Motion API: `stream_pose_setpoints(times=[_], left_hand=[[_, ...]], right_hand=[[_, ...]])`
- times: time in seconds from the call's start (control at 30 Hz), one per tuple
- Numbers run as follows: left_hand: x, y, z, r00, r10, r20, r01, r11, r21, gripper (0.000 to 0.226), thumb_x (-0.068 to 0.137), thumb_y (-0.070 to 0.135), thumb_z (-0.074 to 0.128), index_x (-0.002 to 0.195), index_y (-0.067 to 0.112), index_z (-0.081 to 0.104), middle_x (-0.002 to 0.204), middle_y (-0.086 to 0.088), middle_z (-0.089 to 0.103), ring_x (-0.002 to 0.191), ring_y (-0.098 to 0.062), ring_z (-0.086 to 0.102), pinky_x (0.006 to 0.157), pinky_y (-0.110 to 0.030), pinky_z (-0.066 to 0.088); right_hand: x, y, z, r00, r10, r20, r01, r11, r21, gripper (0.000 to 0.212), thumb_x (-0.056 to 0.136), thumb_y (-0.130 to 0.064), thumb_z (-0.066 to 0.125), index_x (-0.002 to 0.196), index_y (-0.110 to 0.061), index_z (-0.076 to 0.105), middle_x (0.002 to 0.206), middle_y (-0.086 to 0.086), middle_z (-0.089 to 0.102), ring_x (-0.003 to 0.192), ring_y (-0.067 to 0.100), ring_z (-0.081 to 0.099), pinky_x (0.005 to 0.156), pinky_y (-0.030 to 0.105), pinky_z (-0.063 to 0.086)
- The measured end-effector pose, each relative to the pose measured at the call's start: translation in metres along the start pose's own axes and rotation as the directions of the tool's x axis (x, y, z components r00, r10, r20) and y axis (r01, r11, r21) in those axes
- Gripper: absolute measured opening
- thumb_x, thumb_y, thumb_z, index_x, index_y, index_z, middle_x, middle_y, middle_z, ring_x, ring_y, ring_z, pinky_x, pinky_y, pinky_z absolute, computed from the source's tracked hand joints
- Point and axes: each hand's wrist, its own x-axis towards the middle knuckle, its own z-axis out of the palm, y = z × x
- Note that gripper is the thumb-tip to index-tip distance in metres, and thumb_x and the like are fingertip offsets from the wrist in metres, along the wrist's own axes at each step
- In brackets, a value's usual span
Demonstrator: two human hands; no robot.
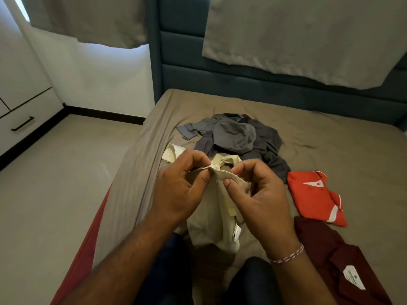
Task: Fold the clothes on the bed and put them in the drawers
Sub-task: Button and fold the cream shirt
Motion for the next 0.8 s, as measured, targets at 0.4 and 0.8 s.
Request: stream_pose_setpoints(times=[0.4,0.8], left_hand=[[0.001,-0.015,-0.027,0.959,-0.148,-0.241,0.144,0.989,-0.035,0.015,0.100,0.047,0.058,0.095,0.033,0.061,0.087,0.012,0.066,0.077,-0.005,0.064,0.060,-0.015,0.052],[-0.018,-0.109,-0.119,0.689,-0.637,-0.346,0.555,0.771,-0.313,0.013,0.089,0.025,0.070,0.099,0.027,0.076,0.091,-0.001,0.076,0.076,-0.017,0.069,0.062,-0.031,0.058]], right_hand=[[0.000,0.060,0.020,0.969,0.177,0.171,-0.097,0.914,-0.394,0.019,0.089,-0.028,0.074,0.103,-0.038,0.067,0.094,-0.020,0.065,0.086,-0.003,0.062,0.068,0.018,0.050],[0.017,0.189,0.035,0.893,0.448,-0.052,-0.436,0.829,-0.351,0.028,0.085,-0.016,0.072,0.110,-0.023,0.062,0.114,-0.001,0.061,0.085,0.014,0.063,0.080,0.029,0.047]])
